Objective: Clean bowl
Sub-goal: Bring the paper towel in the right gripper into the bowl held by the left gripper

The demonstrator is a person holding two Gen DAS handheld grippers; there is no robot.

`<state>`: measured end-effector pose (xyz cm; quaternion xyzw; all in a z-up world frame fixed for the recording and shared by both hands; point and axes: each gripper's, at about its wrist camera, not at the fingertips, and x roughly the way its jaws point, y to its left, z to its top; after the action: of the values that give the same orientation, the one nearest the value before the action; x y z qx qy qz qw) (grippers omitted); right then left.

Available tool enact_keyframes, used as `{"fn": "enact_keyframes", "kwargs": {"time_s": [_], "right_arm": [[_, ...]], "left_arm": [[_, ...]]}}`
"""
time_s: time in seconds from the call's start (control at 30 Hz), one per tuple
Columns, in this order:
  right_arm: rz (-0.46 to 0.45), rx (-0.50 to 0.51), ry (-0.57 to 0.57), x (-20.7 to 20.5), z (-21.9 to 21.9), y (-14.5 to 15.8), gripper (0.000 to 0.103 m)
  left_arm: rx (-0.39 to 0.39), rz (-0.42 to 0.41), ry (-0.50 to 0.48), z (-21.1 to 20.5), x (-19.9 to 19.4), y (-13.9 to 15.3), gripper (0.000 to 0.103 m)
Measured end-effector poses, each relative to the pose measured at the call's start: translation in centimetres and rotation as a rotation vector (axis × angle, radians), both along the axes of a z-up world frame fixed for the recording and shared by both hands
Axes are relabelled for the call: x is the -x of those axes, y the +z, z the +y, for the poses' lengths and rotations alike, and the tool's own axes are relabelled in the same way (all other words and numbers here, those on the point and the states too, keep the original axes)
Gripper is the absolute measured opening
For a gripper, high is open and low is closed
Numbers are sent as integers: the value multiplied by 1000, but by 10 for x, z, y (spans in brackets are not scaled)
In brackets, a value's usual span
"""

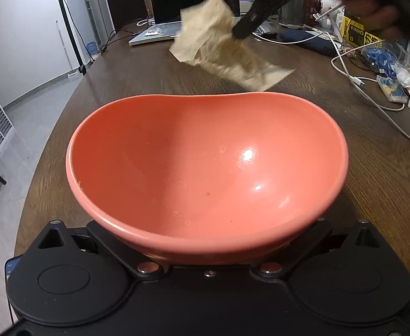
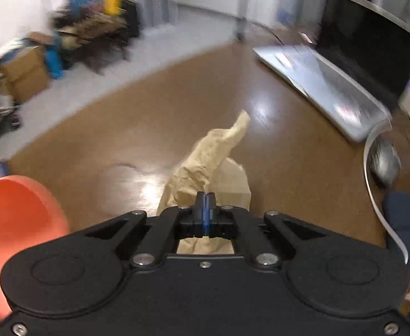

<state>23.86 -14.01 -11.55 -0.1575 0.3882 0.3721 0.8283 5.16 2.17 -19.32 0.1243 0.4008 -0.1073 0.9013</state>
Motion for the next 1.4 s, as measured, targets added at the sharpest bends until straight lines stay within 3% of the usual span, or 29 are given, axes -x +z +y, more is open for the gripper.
{"fn": "enact_keyframes", "kwargs": {"time_s": [0.27, 0.43, 0.53, 0.63, 0.9, 1.07, 1.4], "right_arm": [[27, 119, 377, 78, 4, 17, 0], [39, 118, 468, 112, 27, 30, 0], [63, 99, 505, 113, 39, 32, 0], [70, 111, 554, 109, 52, 32, 0], [63, 80, 480, 79, 56, 37, 0], [144, 71, 385, 58, 28, 22, 0], [287, 85, 415, 88, -5, 1, 0]], "left_arm": [[-71, -42, -70, -9, -1, 1, 99], [-182, -99, -140, -22, 4, 1, 99], [-292, -154, -203, -33, 12, -1, 99], [-351, -183, -247, -39, 15, -2, 99], [-423, -228, -292, -46, 22, -6, 99], [-417, -228, -283, -45, 21, -4, 99], [-406, -236, -281, -44, 21, -4, 99]]}}
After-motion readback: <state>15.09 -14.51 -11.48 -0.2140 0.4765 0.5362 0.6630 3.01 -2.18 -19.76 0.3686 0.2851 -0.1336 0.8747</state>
